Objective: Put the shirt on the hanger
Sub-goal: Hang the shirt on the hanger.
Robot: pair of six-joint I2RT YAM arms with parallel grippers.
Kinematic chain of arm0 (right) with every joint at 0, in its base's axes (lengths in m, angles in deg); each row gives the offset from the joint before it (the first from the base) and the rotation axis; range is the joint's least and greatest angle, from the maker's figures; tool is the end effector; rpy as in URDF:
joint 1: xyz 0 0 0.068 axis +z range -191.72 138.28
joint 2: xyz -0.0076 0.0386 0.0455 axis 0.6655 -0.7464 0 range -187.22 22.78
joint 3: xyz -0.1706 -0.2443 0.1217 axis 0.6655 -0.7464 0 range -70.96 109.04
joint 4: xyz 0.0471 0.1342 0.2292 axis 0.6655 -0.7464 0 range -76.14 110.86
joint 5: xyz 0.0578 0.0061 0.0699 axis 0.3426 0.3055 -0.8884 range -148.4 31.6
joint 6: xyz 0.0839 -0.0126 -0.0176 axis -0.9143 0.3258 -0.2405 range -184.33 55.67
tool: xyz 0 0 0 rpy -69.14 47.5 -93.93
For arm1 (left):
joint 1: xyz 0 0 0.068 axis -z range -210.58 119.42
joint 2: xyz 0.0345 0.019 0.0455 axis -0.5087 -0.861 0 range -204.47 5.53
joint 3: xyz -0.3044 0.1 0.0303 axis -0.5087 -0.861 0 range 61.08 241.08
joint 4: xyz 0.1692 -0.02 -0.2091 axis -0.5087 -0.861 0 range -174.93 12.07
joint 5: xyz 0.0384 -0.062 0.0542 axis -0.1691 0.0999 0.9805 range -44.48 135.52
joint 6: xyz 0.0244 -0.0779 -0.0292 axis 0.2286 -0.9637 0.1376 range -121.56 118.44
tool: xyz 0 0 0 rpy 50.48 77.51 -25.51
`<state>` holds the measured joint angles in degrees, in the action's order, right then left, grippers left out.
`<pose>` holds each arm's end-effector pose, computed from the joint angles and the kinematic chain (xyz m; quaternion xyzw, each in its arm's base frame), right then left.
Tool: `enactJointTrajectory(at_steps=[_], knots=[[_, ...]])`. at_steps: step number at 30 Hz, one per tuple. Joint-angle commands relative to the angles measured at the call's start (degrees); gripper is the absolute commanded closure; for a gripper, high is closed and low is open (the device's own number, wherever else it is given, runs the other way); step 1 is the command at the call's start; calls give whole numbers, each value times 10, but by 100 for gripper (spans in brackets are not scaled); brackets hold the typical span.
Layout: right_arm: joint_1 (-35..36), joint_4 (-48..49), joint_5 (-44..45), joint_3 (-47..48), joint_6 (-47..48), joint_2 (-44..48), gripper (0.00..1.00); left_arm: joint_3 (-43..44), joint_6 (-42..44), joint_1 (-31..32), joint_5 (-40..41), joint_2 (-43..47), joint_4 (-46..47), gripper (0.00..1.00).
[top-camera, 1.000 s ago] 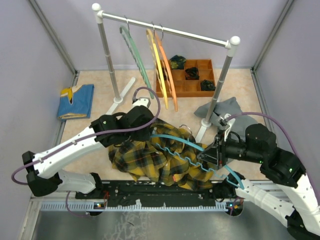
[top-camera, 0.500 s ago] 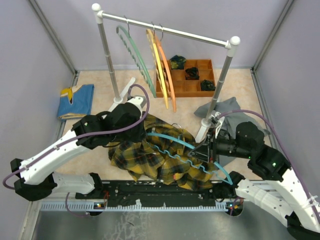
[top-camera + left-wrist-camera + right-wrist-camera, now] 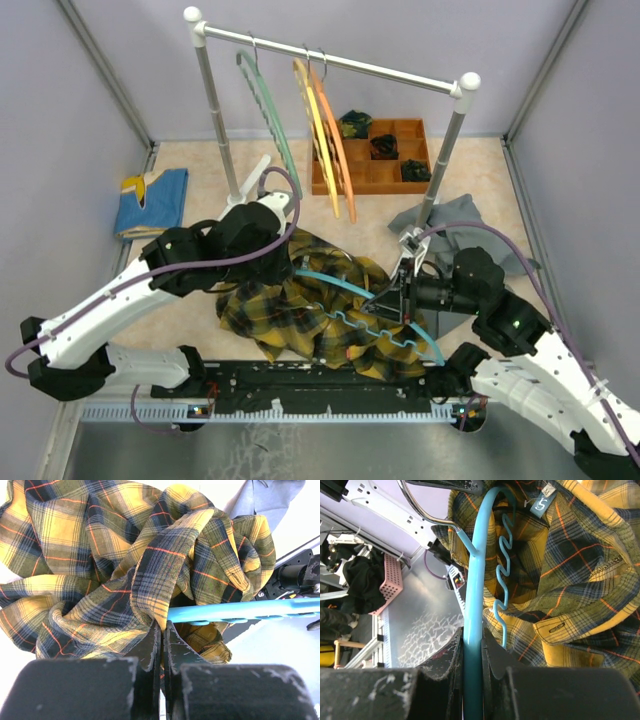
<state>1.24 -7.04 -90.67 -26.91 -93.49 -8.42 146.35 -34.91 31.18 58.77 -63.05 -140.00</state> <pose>0.0594 0.1111 0.3552 -0.2594 0.7366 0.5223 0.3426 0.1270 -0.1990 0.4308 0.1830 0.9016 -0.2063 0.3333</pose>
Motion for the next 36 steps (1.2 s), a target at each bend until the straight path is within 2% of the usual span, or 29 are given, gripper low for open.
enactJointTrajectory(at_steps=[1,13,17,26,31,36], knots=[[2,87,-26,-8,-12,-5,100,22,9,4,-8,0,23,100],[97,188,34,-32,-16,-80,100,26,11,4,-8,0,27,100],[99,244,35,-45,-27,-97,100,26,19,5,-11,11,41,100],[99,262,48,-16,-13,-133,100,38,42,6,-21,9,46,100],[99,307,51,-26,-33,-126,100,32,43,7,-18,3,31,100],[99,303,53,-16,-33,-106,100,25,28,7,10,-3,0,100]])
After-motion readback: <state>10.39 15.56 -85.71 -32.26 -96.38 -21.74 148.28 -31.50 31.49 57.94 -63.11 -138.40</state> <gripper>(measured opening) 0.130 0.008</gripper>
